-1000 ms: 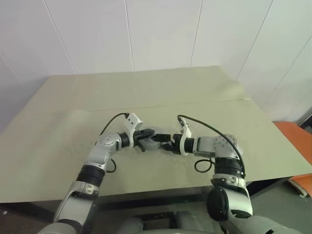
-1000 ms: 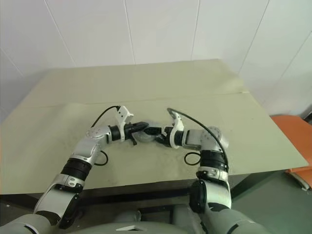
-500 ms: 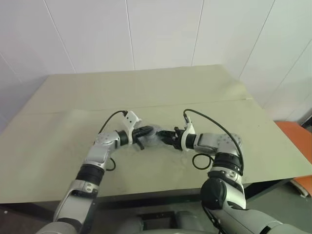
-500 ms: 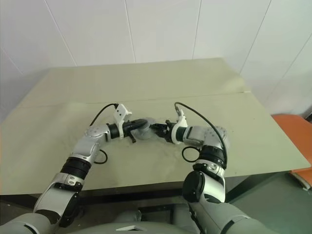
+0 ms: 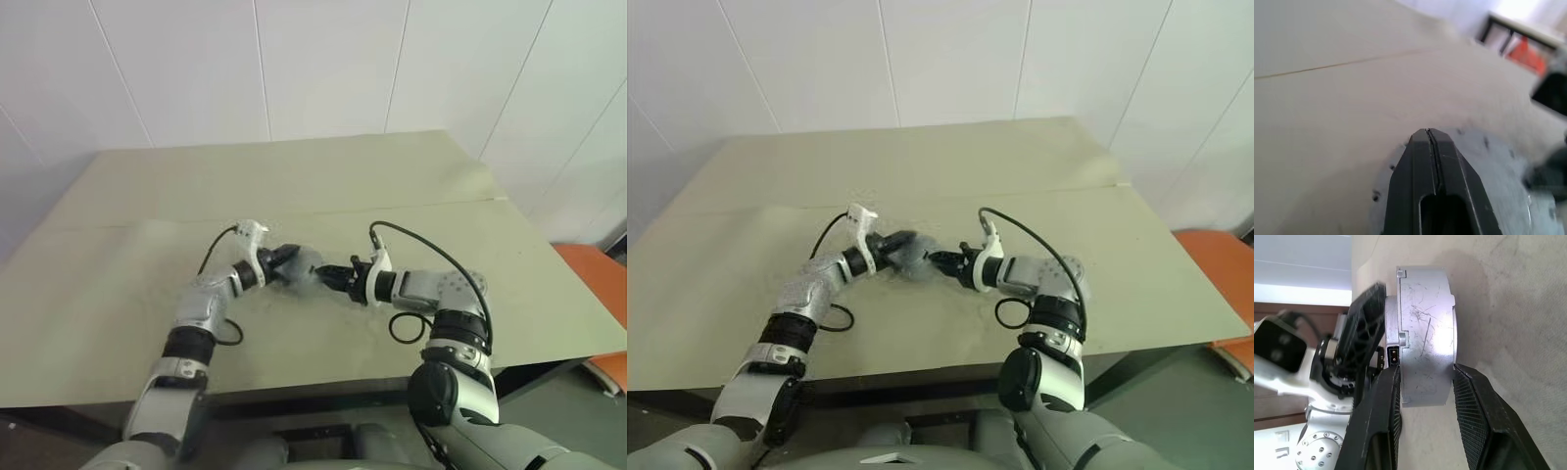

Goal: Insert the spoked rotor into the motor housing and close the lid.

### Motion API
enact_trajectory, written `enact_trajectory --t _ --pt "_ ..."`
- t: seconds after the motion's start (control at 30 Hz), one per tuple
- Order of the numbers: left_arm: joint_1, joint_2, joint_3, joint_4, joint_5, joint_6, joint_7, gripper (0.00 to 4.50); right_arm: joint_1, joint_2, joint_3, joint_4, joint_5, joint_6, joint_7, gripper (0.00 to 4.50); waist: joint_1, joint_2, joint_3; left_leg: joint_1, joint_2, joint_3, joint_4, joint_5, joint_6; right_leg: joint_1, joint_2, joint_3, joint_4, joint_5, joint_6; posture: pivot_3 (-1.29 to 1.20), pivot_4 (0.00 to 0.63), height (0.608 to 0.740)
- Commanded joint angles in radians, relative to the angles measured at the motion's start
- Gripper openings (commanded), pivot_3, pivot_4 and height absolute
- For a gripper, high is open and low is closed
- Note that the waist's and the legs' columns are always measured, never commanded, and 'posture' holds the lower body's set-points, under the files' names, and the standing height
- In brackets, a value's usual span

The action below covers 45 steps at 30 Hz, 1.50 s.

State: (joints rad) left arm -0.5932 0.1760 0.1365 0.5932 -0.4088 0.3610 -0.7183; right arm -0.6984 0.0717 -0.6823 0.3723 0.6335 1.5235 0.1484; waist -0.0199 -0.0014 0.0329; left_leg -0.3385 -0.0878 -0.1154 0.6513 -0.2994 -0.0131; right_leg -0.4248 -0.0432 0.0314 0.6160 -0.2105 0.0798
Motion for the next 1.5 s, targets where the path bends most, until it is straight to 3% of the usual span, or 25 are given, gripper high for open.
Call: enact_trajectory --t 0.03,0.23,0.33,0.73,1.03,1.5 --pt "-0.084 0.032 0.154 0.054 -0.128 0.152 0.09 0.0 -0.026 0.008 0.001 0.027 0.021 -0.073 0.008 1.23 -0.002 0.0 0.0 0.0 0.0 0.0 0.0 0.0 0.0 0.0 0.0 0.0 0.0 0.0 0.0 0.0 0.0 0.74" --pt "-0.032 0.049 0.202 0.02 -0.19 0.321 0.098 0.0 -0.086 0.049 -0.044 0.107 0.072 -0.232 -0.003 1.23 -0.02 0.0 0.0 0.0 -0.001 0.0 -0.001 0.0 0.0 0.0 0.0 0.0 0.0 0.002 -0.003 0.0 0.0 0.74" --pt "-0.007 0.047 0.246 -0.003 -0.245 0.387 0.102 0.57 -0.114 0.051 -0.037 0.149 0.082 -0.3 0.002 1.23 -0.023 0.0 0.0 -0.001 -0.001 0.0 -0.001 0.0 0.0 -0.002 0.0 0.001 0.0 0.002 -0.004 0.0 0.0 0.74" --pt "-0.008 0.007 0.367 0.024 -0.365 0.524 0.193 4.46 -0.243 0.047 0.017 0.423 0.073 -0.571 0.065 1.23 -0.025 0.0 0.001 -0.002 -0.001 0.0 -0.003 0.0 -0.001 -0.003 -0.001 0.002 -0.001 0.002 -0.004 0.0 0.0 0.74" --pt "-0.075 -0.03 0.487 0.076 -0.498 0.595 0.28 4.46 -0.244 0.053 0.072 0.489 0.082 -0.624 0.101 1.23 -0.025 -0.001 0.001 -0.002 -0.001 0.0 -0.003 0.0 -0.001 -0.003 -0.001 0.002 -0.001 0.002 -0.004 0.0 0.0 0.74" --pt "-0.1 -0.04 0.467 0.145 -0.482 0.603 0.278 4.46 -0.237 0.044 0.091 0.501 0.094 -0.632 0.107 1.23 -0.025 -0.001 0.001 -0.002 -0.001 0.0 -0.003 0.0 -0.001 -0.003 -0.001 0.003 -0.001 0.002 -0.004 0.0 0.0 0.74"
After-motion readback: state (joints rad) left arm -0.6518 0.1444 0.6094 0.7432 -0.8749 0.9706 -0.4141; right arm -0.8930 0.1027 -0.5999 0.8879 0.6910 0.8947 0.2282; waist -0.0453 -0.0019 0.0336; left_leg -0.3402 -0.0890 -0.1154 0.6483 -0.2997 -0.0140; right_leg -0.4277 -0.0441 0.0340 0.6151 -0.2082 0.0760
